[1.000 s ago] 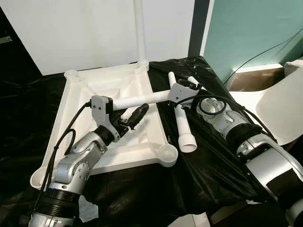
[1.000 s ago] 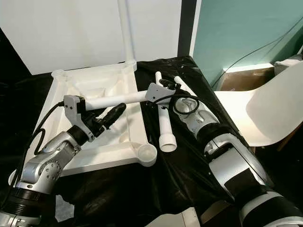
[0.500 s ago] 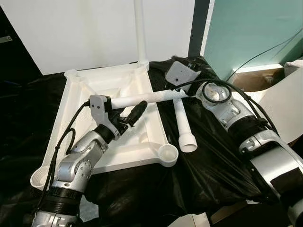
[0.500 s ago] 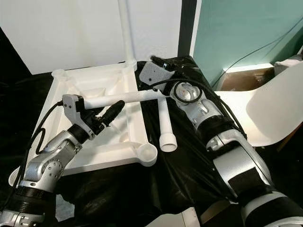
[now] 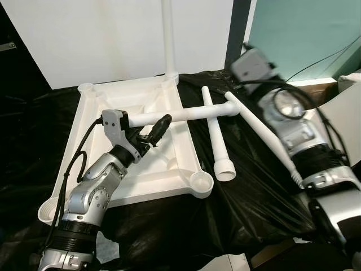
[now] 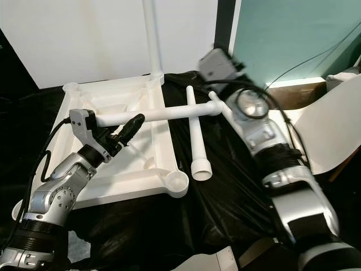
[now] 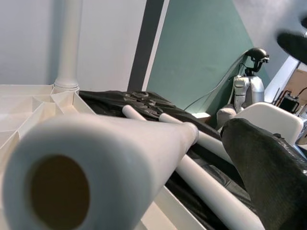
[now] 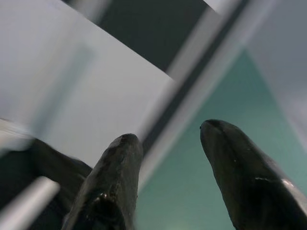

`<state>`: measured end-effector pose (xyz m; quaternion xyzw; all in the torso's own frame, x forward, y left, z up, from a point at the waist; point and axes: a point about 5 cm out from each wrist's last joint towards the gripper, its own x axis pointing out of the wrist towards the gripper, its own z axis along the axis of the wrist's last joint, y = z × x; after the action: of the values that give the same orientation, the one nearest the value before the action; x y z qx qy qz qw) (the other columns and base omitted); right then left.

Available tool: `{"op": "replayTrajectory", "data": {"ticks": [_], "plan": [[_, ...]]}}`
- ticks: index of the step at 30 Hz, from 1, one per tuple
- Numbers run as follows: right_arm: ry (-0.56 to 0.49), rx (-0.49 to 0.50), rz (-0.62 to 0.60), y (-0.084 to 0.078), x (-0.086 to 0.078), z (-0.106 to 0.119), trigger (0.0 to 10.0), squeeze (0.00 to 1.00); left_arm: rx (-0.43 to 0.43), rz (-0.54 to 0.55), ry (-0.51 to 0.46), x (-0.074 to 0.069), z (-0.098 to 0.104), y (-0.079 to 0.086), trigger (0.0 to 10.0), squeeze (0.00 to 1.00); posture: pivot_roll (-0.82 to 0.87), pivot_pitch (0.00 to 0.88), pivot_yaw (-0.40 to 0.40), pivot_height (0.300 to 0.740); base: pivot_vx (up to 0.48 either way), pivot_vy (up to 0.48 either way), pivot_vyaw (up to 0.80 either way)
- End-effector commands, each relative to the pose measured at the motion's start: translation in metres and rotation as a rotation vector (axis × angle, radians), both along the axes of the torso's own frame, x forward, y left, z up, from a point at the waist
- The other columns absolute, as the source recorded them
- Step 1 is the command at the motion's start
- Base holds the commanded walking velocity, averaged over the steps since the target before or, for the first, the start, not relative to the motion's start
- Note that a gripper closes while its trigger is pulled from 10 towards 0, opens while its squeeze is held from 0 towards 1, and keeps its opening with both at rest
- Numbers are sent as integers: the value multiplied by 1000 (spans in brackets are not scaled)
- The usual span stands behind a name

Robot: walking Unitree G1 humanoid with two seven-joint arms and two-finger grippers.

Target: Building children table

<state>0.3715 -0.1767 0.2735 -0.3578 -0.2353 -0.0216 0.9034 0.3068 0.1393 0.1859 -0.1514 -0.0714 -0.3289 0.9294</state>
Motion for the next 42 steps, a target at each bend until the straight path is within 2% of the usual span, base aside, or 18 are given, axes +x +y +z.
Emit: {"op": "replayTrajectory", "data": {"ticks": [1, 6, 10, 11, 12, 15, 16, 20, 26, 27, 28, 31, 32, 33, 34, 35, 39, 42], "plan": [[34, 47, -61, -12, -2, -10, 10000, 0, 8, -169, -75, -5, 3, -6, 10000, 0, -56, 0, 30, 740, 0, 0, 0], [84, 88, -100, -22, -6, -24, 10000, 0, 7, -169, -76, -5, 3, -6, 10000, 0, -57, 0, 31, 740, 0, 0, 0], [181, 182, -152, -35, -12, -47, 10000, 0, 8, -171, -77, -4, 3, -6, 10000, 0, -61, 0, 36, 740, 0, 0, 0], [227, 222, -169, -37, -16, -59, 8431, 0, 9, -171, -77, -4, 3, -5, 10000, 0, -61, 0, 36, 740, 0, 0, 0], [254, 228, -180, -37, -20, -66, 4863, 0, 9, -171, -77, -4, 3, -5, 10000, 0, -63, 0, 39, 740, 0, 0, 0], [281, 228, -205, -37, -22, -76, 4980, 0, 10, -173, -78, -3, 3, -5, 10000, 0, -62, 0, 39, 740, 0, 0, 0], [293, 230, -212, -38, -21, -78, 10000, 0, 11, -174, -79, -3, 3, -5, 10000, 0, -60, 0, 40, 740, 0, 0, 0], [311, 252, -221, -42, -19, -78, 10000, 0, 13, -175, -81, -3, 4, -5, 10000, 0, -57, 0, 39, 740, 0, 0, 0], [331, 358, -273, -53, -16, -76, 10000, 0, 17, -170, -83, -3, 4, -3, 10000, 0, -54, 0, 36, 740, 0, 0, 0], [330, 361, -280, -54, -17, -75, 1529, 0, 17, -169, -83, -3, 4, -3, 10000, 0, -51, 0, 34, 740, 0, 0, 0], [326, 356, -283, -54, -17, -75, 471, 0, 18, -167, -83, -4, 4, -2, 10000, 0, -48, 0, 34, 740, 0, 0, 0], [323, 346, -283, -53, -18, -74, 784, 0, 18, -165, -82, -4, 4, -2, 10000, 0, -48, 0, 34, 740, 0, 0, 0], [324, 334, -278, -52, -18, -75, 4078, 0, 18, -164, -82, -4, 4, -2, 10000, 0, -48, 0, 34, 740, 0, 0, 0], [329, 321, -273, -50, -18, -76, 6392, 0, 17, -163, -83, -4, 4, -2, 10000, 0, -48, 0, 34, 740, 0, 0, 0], [329, 321, -273, -50, -18, -76, 6392, 0, 17, -163, -83, -4, 4, -2, 10000, 0, -48, 0, 34, 740, 0, 0, 0], [337, 311, -263, -48, -18, -77, 10000, 0, 14, -154, -90, -3, 5, -1, 10000, 0, -48, 0, 34, 740, 0, 0, 0], [359, 301, -232, -41, -18, -80, 10000, 0, -21, -92, -102, 4, 10, 4, 10000, 0, -50, 0, 37, 740, 0, 0, 0], [372, 296, -198, -35, -19, -81, 10000, 0, -46, 6, -114, 12, 14, 12, 10000, 0, -51, 0, 37, 740, 0, 0, 0]]}}
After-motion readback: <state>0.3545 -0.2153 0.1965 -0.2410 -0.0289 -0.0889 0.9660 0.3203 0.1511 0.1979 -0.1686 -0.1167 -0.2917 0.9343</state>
